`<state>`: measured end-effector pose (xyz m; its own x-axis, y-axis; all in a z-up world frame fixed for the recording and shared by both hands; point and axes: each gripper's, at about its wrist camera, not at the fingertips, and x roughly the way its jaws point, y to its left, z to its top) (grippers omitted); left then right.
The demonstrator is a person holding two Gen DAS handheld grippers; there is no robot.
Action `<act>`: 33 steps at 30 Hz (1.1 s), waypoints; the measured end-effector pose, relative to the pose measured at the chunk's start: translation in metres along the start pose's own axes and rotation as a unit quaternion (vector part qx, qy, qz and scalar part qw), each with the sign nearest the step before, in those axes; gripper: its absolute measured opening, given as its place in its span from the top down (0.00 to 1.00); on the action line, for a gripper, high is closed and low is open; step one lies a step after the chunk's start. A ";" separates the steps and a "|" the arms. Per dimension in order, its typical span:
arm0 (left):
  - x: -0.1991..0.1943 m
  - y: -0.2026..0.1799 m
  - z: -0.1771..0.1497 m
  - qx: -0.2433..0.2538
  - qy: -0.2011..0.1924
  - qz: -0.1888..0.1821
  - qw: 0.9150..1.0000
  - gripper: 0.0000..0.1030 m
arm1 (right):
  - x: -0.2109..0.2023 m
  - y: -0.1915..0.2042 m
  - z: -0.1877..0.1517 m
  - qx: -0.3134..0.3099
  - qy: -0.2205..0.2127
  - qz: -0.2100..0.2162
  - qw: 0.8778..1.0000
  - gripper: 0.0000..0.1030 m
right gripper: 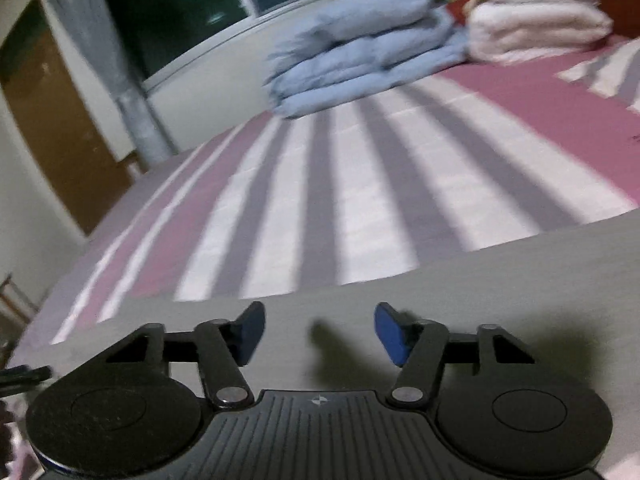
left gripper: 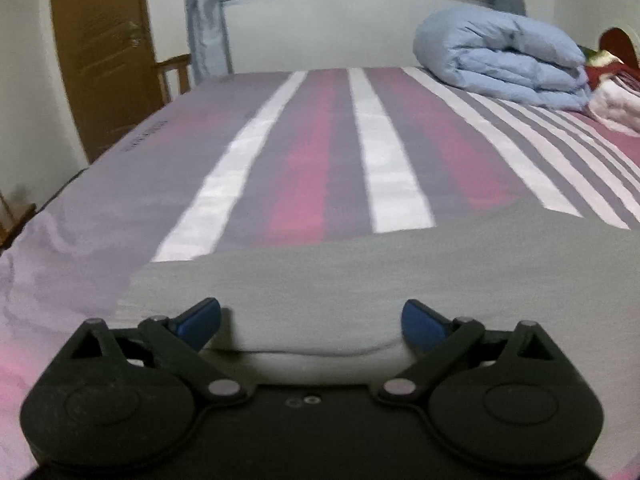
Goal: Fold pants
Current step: 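Open both grippers and lift them away from the folded pants, then pinch the folded edge of the grey sweatpants with the right gripper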
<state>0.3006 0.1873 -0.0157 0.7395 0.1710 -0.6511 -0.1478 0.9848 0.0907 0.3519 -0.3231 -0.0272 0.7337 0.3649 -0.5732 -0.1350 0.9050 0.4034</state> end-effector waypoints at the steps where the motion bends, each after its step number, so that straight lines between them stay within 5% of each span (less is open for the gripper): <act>1: -0.001 -0.005 0.000 -0.001 0.000 -0.004 1.000 0.11 | -0.006 -0.008 0.001 -0.005 -0.007 -0.020 1.000 0.42; 3: -0.002 -0.014 -0.003 0.002 0.007 -0.019 1.000 0.09 | -0.022 -0.027 0.002 -0.003 -0.014 -0.038 0.999 0.42; 6: 0.009 -0.018 -0.017 0.011 0.058 -0.014 0.998 0.08 | -0.063 -0.084 -0.001 0.081 -0.051 -0.047 0.994 0.42; 10: -0.008 -0.009 -0.037 -0.025 0.040 -0.015 0.999 0.08 | -0.130 -0.187 -0.017 0.249 -0.125 -0.029 0.960 0.57; 12: -0.019 -0.012 -0.049 -0.031 0.023 -0.006 0.999 0.07 | -0.148 -0.220 -0.027 0.278 -0.129 -0.036 0.951 0.65; 18: -0.034 -0.028 -0.060 -0.060 -0.001 0.015 0.998 0.07 | -0.173 -0.269 -0.051 0.351 -0.128 -0.034 0.927 0.66; 22: -0.036 -0.034 -0.067 -0.061 -0.018 0.023 0.998 0.06 | -0.176 -0.279 -0.055 0.361 -0.130 -0.025 0.923 0.66; 26: -0.038 -0.032 -0.075 -0.070 -0.030 0.016 0.997 0.06 | -0.169 -0.279 -0.050 0.343 -0.109 -0.034 0.932 0.66; 27: -0.038 -0.031 -0.076 -0.071 -0.032 0.014 0.997 0.06 | -0.168 -0.276 -0.048 0.336 -0.106 -0.034 0.935 0.68; 28: -0.038 -0.031 -0.077 -0.071 -0.034 0.014 0.997 0.06 | -0.167 -0.272 -0.046 0.324 -0.104 -0.040 0.940 0.88; 33: -0.036 -0.031 -0.079 -0.073 -0.037 0.012 0.997 0.06 | -0.153 -0.259 -0.038 0.296 -0.085 -0.054 0.950 0.90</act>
<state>0.2263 0.1483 -0.0545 0.7807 0.2009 -0.5917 -0.2560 0.9666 -0.0096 0.2490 -0.6052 -0.0707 0.8263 0.1913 -0.5298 0.3070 0.6357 0.7083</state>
